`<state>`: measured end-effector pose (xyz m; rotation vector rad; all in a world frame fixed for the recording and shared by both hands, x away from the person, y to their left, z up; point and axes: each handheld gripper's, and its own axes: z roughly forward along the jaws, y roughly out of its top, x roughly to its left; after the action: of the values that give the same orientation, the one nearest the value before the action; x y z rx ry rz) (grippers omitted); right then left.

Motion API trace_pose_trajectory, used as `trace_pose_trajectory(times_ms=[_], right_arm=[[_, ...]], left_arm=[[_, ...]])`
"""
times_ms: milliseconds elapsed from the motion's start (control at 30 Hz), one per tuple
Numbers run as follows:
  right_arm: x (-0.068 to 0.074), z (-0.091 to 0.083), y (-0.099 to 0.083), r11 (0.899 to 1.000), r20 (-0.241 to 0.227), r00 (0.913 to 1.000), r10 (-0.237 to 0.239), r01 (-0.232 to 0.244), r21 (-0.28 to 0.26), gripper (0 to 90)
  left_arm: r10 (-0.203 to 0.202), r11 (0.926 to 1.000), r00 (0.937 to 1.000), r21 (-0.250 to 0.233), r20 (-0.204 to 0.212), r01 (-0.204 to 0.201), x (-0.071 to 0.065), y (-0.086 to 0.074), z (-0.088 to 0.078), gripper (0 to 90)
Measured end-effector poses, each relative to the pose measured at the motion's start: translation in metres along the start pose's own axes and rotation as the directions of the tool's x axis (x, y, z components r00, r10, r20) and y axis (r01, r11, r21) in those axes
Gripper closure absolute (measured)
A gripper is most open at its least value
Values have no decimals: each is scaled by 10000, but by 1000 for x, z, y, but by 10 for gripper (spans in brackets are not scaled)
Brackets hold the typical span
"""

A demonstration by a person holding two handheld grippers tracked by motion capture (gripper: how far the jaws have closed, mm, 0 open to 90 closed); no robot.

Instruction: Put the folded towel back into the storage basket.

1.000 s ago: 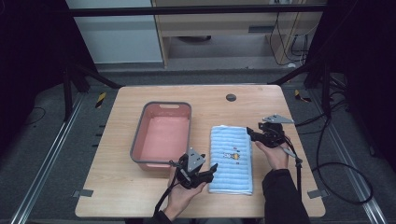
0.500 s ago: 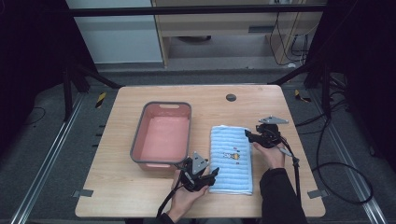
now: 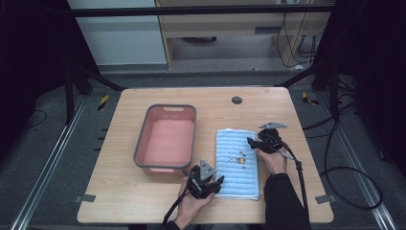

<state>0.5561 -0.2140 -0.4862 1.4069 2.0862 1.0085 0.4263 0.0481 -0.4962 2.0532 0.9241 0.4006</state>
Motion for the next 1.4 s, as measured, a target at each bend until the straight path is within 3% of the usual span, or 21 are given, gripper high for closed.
trace_pose_trajectory(times_ms=[100, 500, 733, 867, 1133, 1400], right_arm=[[1, 3, -1, 9999, -7, 10000, -57, 57, 153, 476], [-8, 8, -10, 9973, -87, 9981, 608, -604, 418, 498], [-7, 9, -11, 9981, -1, 9991, 427, -427, 447, 525], [-5, 9, -11, 9986, -77, 9995, 290, -286, 450, 606], [-1, 9, -11, 9975, -537, 9971, 534, -507, 495, 792], [0, 6, -10, 9986, -552, 9976, 418, -399, 348, 830]], left_arm=[[4, 9999, 10000, 103, -55, -4, -1, -2, 3, 545], [-175, 9995, 9998, 275, -104, 178, 1, -6, 7, 571], [-435, 9986, 9991, 294, -15, 435, 1, -7, 9, 596], [-572, 9981, 9983, 250, 57, 570, 0, -8, 9, 639], [-425, 9986, 9990, 317, -109, 428, -7, -6, 9, 776], [-636, 9979, 9980, 154, -15, 636, -6, -6, 8, 841]])
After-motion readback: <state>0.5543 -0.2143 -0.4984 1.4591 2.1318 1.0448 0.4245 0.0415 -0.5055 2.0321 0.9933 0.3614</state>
